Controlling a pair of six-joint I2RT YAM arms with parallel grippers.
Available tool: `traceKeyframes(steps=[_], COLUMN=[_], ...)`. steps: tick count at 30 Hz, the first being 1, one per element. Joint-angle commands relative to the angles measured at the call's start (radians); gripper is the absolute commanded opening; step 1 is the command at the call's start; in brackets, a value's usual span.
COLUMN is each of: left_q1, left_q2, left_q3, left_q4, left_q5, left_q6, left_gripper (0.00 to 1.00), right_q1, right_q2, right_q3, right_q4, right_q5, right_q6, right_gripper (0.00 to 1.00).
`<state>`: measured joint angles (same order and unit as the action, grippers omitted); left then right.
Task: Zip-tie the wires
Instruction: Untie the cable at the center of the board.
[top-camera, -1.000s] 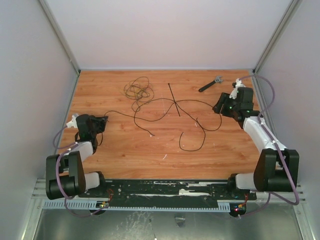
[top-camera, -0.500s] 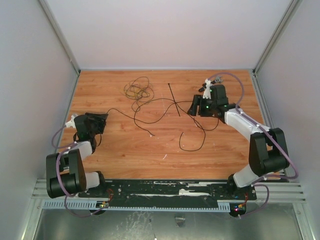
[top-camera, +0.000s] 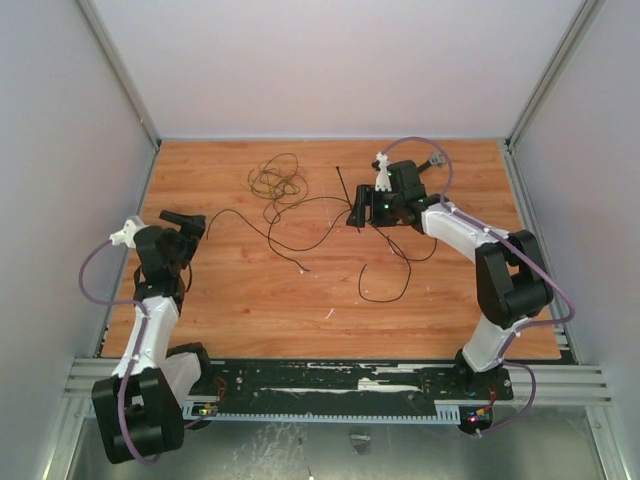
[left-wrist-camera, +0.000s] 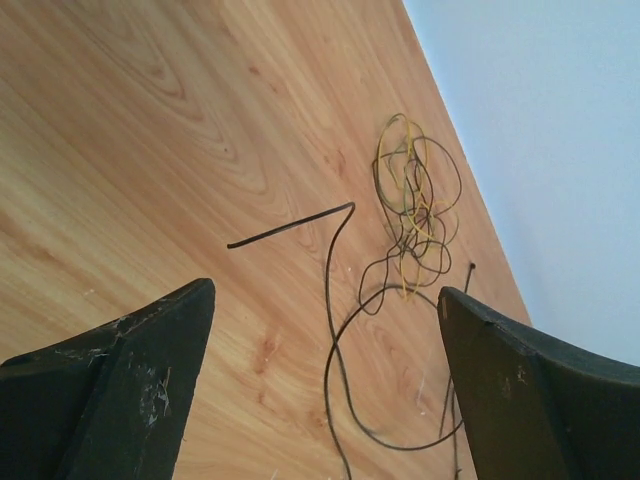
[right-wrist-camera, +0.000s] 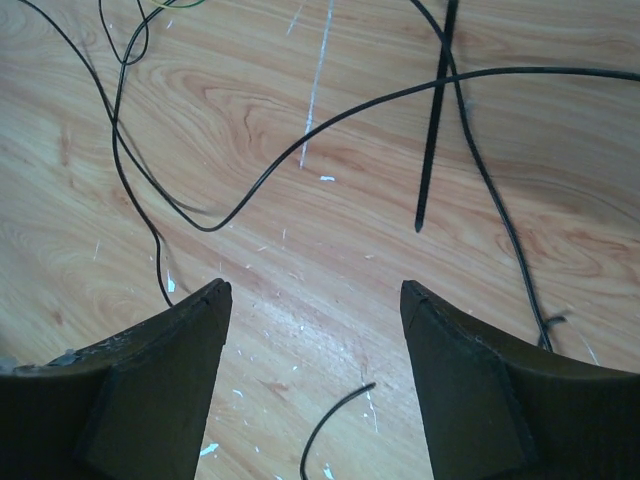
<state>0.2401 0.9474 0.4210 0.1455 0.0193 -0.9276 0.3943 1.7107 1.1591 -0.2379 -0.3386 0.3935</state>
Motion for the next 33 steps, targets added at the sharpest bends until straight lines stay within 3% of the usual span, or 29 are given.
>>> traceKeyframes(steps=[1,5,11,16,19,25,33], left_q1=[0.003,-0.063,-0.327,-0.585,-0.678,-0.641,-0.467], left_q2=[-0.088,-0.120,-0.098,0.014,0.081,0.063,0.163], left_q3=[0.056,0.114,0.048,0.035,0.045,0.136,0.296], left_q4=[-0.082,-0.144,-0.160,-0.149,-0.144,-0.132,-0.134], left_q5=[0.021,0.153,0.209,0.051,-0.025,-0.123,-0.027], left_q6=[0.115,0.209,0.148,0.119,0.103,0.153,0.225], left_gripper=[0.98,0.98,0.97,0.97,0.97,0.98,0.98], right_q1=[0.027,0.051,0.069,0.068,0.069,0.064,0.065], right_q2=[0.048,0.107,0.163,0.123,0.090,0.045,0.229], right_q3=[0.060,0.103,0.118,0.103,0.092,0.152,0.411], right_q4=[0.007,0.009,0.034,0.015,0.002,-0.039,-0.008], right_q5=[-0.010,-0.035,-0.032,0.034,0.068,0.188,0.143], right_q6=[0.015,0.034,0.071,0.051,0.034,-0.021,-0.051], right_gripper=[0.70,0.70,0.75,0.76,0.77,0.79,0.77])
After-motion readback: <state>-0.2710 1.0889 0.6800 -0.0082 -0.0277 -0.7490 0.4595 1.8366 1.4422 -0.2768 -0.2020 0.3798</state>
